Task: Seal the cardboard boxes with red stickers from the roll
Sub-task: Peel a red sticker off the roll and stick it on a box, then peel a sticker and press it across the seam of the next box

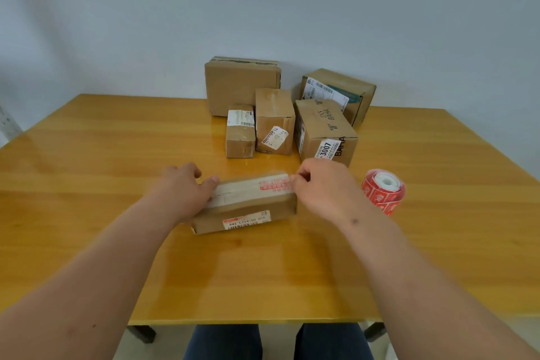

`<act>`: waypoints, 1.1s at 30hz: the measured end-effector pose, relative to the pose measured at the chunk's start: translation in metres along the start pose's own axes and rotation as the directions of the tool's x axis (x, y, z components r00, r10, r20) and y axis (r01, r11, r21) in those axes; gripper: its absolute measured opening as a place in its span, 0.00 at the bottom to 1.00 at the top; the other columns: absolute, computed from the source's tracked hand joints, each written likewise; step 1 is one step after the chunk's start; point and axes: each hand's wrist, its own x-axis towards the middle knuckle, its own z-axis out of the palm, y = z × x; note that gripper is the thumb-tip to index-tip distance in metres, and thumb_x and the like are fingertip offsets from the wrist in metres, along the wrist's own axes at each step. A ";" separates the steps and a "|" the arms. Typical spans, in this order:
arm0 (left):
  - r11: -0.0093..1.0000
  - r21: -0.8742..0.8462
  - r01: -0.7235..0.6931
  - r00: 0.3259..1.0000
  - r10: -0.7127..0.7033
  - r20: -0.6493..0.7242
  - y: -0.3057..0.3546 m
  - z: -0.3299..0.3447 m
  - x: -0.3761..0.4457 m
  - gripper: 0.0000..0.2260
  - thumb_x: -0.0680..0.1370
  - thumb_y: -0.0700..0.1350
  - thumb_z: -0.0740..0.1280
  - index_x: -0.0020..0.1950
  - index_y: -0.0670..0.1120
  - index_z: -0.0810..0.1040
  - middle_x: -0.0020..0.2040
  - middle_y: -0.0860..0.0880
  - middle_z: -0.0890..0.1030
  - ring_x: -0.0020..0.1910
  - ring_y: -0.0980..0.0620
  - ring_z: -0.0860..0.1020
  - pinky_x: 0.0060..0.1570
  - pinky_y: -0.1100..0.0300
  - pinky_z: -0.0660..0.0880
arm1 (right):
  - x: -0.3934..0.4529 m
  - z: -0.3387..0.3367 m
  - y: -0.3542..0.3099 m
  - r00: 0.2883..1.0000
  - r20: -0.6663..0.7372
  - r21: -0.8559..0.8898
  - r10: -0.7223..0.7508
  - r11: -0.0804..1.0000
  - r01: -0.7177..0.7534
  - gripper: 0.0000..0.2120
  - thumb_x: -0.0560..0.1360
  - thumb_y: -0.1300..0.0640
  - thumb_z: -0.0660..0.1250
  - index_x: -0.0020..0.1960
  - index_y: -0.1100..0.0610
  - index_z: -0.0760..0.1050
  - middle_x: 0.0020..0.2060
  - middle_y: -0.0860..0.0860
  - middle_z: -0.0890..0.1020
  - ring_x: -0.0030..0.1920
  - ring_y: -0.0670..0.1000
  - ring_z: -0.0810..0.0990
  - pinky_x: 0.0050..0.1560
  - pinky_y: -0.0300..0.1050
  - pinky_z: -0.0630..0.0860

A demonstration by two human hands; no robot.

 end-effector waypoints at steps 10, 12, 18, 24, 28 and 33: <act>0.846 -0.033 -0.532 0.836 0.519 -0.178 0.096 0.011 -0.060 0.06 0.79 0.52 0.64 0.54 0.56 0.77 0.62 0.54 0.74 0.64 0.52 0.68 0.65 0.52 0.68 | -0.031 -0.075 0.069 0.972 -0.179 -0.029 0.151 0.987 -0.159 0.10 0.71 0.58 0.66 0.35 0.45 0.72 0.42 0.43 0.72 0.50 0.50 0.72 0.58 0.55 0.69; 0.793 -0.043 -0.608 0.791 0.600 -0.116 0.115 0.025 -0.072 0.03 0.78 0.52 0.65 0.49 0.57 0.77 0.57 0.56 0.76 0.60 0.54 0.71 0.64 0.49 0.69 | -0.045 -0.076 0.087 0.977 -0.153 -0.050 0.150 0.986 -0.159 0.12 0.71 0.57 0.67 0.33 0.43 0.71 0.45 0.43 0.73 0.54 0.49 0.70 0.59 0.54 0.65; 0.719 -0.004 -0.695 0.718 0.695 0.039 0.152 0.077 -0.087 0.10 0.78 0.53 0.65 0.58 0.56 0.79 0.56 0.55 0.77 0.58 0.53 0.73 0.62 0.48 0.70 | -0.065 -0.057 0.117 0.979 -0.203 -0.082 0.029 0.995 -0.047 0.09 0.67 0.53 0.72 0.41 0.41 0.75 0.47 0.44 0.71 0.56 0.50 0.68 0.55 0.47 0.58; 0.742 0.032 -0.670 0.740 0.664 0.111 0.164 0.104 -0.083 0.09 0.78 0.53 0.65 0.57 0.55 0.79 0.54 0.55 0.79 0.56 0.52 0.75 0.58 0.49 0.72 | -0.062 -0.049 0.122 0.982 -0.189 -0.071 -0.026 0.997 0.012 0.09 0.69 0.54 0.71 0.43 0.43 0.72 0.49 0.43 0.70 0.56 0.50 0.67 0.54 0.47 0.59; 0.751 0.011 -0.660 0.747 0.654 0.115 0.165 0.108 -0.079 0.05 0.79 0.50 0.64 0.49 0.53 0.79 0.46 0.53 0.79 0.48 0.50 0.76 0.54 0.48 0.74 | -0.060 -0.048 0.125 0.986 -0.163 -0.073 -0.041 0.997 0.030 0.10 0.70 0.53 0.70 0.50 0.44 0.74 0.52 0.44 0.70 0.58 0.50 0.66 0.58 0.50 0.61; 0.771 -0.112 -0.627 0.757 0.637 0.144 0.162 0.101 -0.074 0.06 0.79 0.48 0.65 0.44 0.51 0.79 0.37 0.53 0.79 0.39 0.53 0.77 0.38 0.55 0.76 | -0.058 -0.050 0.126 0.985 -0.156 -0.061 -0.067 0.996 0.058 0.07 0.71 0.51 0.71 0.48 0.46 0.77 0.51 0.43 0.70 0.57 0.49 0.65 0.59 0.50 0.60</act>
